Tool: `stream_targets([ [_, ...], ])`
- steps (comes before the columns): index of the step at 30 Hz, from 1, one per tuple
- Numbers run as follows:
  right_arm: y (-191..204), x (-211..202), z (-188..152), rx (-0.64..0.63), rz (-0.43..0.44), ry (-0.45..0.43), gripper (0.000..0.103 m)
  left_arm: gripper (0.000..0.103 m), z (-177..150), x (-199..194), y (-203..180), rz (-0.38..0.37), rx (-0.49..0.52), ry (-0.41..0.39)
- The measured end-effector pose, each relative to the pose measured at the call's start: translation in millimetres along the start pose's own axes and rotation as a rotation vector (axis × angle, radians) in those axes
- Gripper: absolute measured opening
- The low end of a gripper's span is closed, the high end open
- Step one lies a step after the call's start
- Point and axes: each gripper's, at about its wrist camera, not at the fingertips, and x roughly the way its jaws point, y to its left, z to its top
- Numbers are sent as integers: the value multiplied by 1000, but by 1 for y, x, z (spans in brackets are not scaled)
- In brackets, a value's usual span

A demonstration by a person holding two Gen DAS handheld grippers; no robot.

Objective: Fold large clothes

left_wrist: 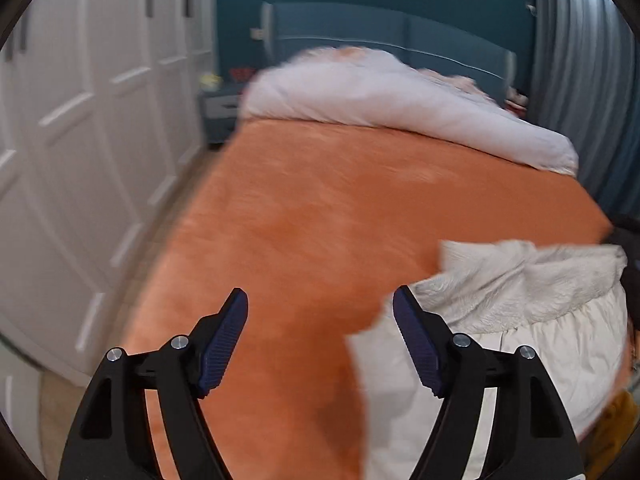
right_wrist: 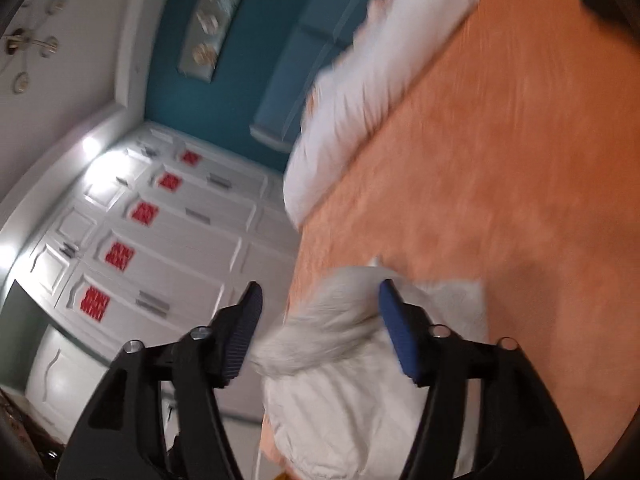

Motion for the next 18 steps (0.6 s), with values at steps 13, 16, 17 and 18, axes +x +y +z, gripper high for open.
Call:
stream_targets([
  [13,106,154,-92,-705,-586,123,41,78,0,64,-164,-19,-88,-58],
  [16,85,189,-108,-704,-647,181,41,78,-16,106,-185,34,-111,40],
  [17,74,198,-111,-693,-665,198,41,78,-23,120,-187,60,-123,64],
  [18,64,203,-113,-681,-681,207,41,78,-28,128,-187,87,-125,75],
])
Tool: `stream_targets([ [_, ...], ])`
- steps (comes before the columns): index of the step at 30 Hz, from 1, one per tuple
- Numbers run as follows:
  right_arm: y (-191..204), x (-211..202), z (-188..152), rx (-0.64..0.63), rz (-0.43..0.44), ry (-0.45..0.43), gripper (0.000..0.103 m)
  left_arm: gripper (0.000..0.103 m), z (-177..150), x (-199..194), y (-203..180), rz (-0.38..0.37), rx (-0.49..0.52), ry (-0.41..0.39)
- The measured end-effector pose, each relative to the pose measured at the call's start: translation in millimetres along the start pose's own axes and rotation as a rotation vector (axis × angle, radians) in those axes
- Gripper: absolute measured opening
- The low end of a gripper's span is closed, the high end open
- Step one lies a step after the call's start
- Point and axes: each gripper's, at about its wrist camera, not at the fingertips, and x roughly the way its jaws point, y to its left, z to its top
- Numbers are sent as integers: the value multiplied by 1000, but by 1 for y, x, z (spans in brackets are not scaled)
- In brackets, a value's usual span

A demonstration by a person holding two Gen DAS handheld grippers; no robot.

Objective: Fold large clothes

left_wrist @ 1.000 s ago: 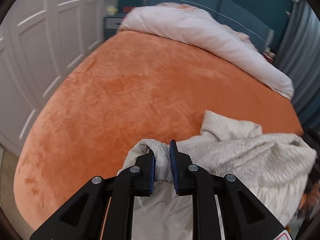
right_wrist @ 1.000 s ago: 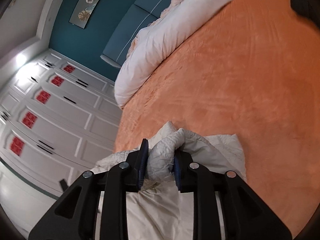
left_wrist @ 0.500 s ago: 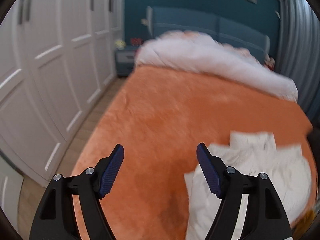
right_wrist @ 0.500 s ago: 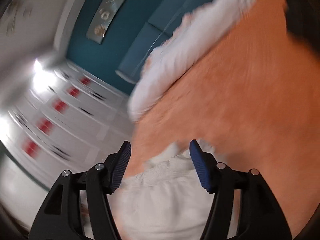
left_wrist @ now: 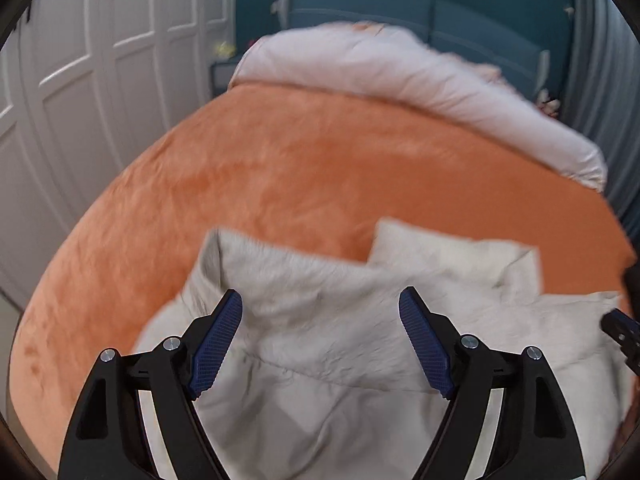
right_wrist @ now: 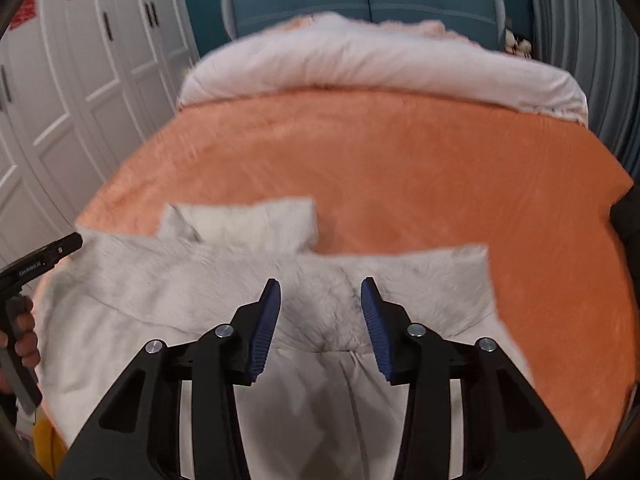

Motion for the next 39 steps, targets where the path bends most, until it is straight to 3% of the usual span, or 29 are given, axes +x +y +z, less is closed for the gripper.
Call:
stream_targets([
  [3,-15,22,-15,25,6,31,39,78,-20,19,9,55,6,14],
  [10,-21,44,-40,54,54,19,39,79,-46,37,12,47,-2,-24],
  [21,-23,58,-45,95,90,19,40,80,-48,53,14,25,-26,1],
  [24,-17,49,-32,72,48,46,42,80,-39,40,17,6,-19,13],
  [28,19,8,8,-10,91,-42,42,82,-17,4,38,-20,-52,-61],
  [30,49,6,35,-47,147,-34,42,82,-3,4,51,-21,-97,-48],
  [34,111,48,76,-64,247,49,41,82,6,29,70,20,-163,22],
  [36,134,73,83,-84,231,89,41,82,-4,47,76,34,-187,71],
  [39,159,116,84,-84,224,175,41,83,-21,60,77,80,-155,68],
])
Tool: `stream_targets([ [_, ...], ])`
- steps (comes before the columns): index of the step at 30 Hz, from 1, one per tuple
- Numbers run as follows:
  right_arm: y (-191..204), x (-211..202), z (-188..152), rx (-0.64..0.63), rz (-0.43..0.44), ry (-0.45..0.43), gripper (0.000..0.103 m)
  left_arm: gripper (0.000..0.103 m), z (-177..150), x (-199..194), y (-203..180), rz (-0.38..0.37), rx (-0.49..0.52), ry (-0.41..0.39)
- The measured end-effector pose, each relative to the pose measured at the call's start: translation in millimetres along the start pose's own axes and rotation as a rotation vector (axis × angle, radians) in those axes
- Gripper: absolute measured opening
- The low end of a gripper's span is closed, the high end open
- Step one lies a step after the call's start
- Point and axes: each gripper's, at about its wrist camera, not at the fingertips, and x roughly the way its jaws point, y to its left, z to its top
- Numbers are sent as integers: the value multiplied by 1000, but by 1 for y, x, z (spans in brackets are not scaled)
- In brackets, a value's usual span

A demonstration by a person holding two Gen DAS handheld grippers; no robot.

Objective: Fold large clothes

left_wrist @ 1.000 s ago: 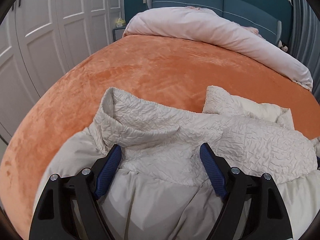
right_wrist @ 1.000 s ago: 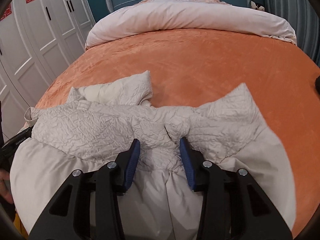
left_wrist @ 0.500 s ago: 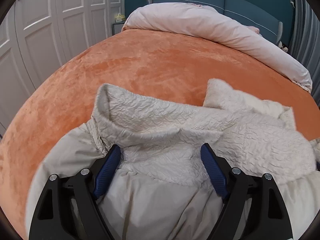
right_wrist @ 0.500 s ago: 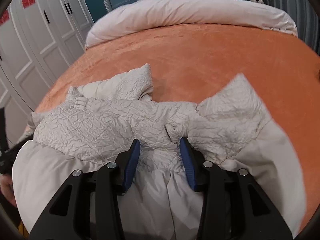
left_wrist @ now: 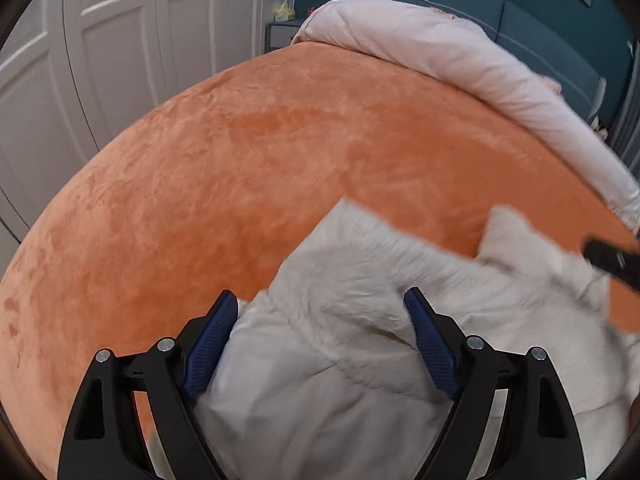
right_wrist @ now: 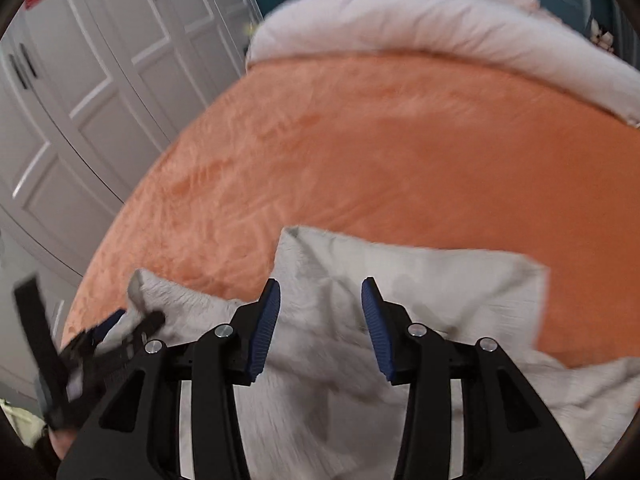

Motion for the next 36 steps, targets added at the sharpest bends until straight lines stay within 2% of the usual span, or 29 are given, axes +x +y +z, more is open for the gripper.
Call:
stream_targets([
  [3,13,43,-3,-30,-33,78,41,86,-12,5,3,12,0,-25],
  [6,12,67,-11,-67,-48,146,10,89,-14,12,10,-3,-36,-20],
  [10,-19,52,4,94,27,33,0,91,-19,17,14,-19,-57,-23],
  [12,-48,62,2,180,-116,23,0,92,-19,19,14,-15,-60,-18],
  [13,-63,65,0,251,-78,35,0,92,-19,20,14,-12,-59,-16],
  [14,-80,60,-2,350,-4,17,0,92,-20,20,13,-6,-54,-16],
  [15,-91,45,-3,397,12,-41,0,92,-20,20,12,-2,-50,-16],
  [17,-102,1,-7,387,1,-144,3,93,-20,21,11,4,-46,-15],
  [18,-105,-13,-9,369,-18,-161,8,93,-20,22,11,6,-44,-14],
  [19,-113,-32,-16,342,-60,-175,23,93,-20,22,11,8,-42,-14],
  [21,-132,-45,-29,346,-105,-155,39,93,-20,23,10,15,-39,-15],
  [23,-153,-42,-43,374,-107,-97,39,94,-20,24,9,26,-33,-16],
  [26,-166,-15,-51,383,-79,22,38,94,-20,23,7,39,-24,-14],
  [28,-156,-1,-50,329,-72,45,9,94,-20,24,7,42,-23,-11],
  [31,-143,0,-42,277,-122,0,9,95,-20,26,7,52,-22,-5],
  [33,-152,20,-49,298,-150,29,12,98,-20,29,8,58,-27,5],
  [34,-156,29,-52,317,-138,54,12,98,-19,30,8,63,-28,9],
  [36,-154,22,-50,318,-138,35,13,98,-19,30,9,69,-26,14],
])
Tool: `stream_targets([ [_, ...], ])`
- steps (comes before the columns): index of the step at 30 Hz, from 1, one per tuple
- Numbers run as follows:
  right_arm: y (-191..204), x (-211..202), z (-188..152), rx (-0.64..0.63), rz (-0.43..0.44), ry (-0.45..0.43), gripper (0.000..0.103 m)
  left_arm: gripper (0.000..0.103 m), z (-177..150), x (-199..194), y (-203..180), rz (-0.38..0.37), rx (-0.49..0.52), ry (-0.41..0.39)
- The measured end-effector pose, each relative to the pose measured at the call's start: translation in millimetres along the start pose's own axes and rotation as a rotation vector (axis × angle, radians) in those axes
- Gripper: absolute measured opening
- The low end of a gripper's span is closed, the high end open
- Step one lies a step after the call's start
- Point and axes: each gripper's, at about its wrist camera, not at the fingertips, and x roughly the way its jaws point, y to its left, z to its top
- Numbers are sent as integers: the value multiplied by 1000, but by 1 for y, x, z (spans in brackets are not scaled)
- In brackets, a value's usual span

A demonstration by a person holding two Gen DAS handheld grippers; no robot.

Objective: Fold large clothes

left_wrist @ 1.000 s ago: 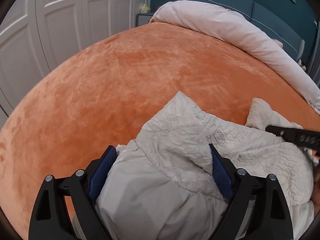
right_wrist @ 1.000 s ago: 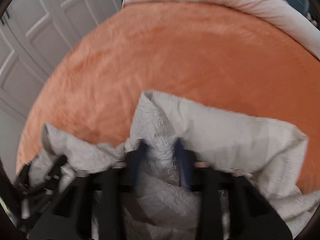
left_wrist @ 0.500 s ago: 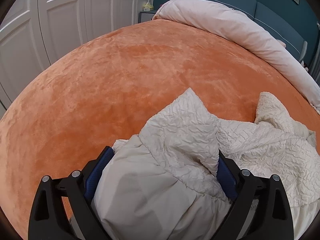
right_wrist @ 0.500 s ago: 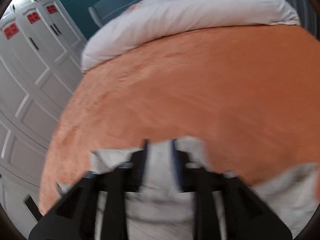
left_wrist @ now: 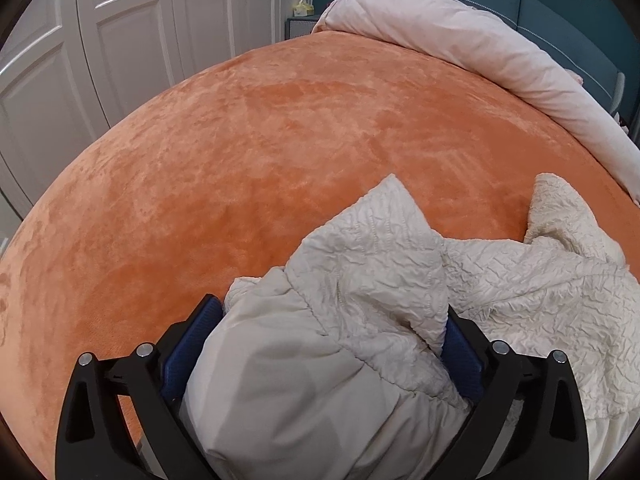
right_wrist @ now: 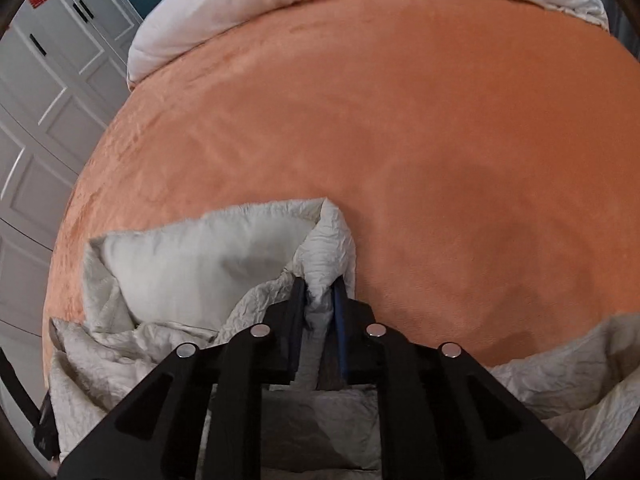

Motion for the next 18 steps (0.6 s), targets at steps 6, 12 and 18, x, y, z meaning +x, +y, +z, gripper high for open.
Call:
stream_targets([
  [6,-15,-108,-40,-46,10,-177,16,94,0,-26,11,-45,-31,-1],
  [12,-36,-175,-121,-146,-35,-196,16,94,-37,-119,0,-164,-38,-78],
  [18,-1,-170,-179,-187,12,-157,15,95,-88,-154,-79,-175,192,-71],
])
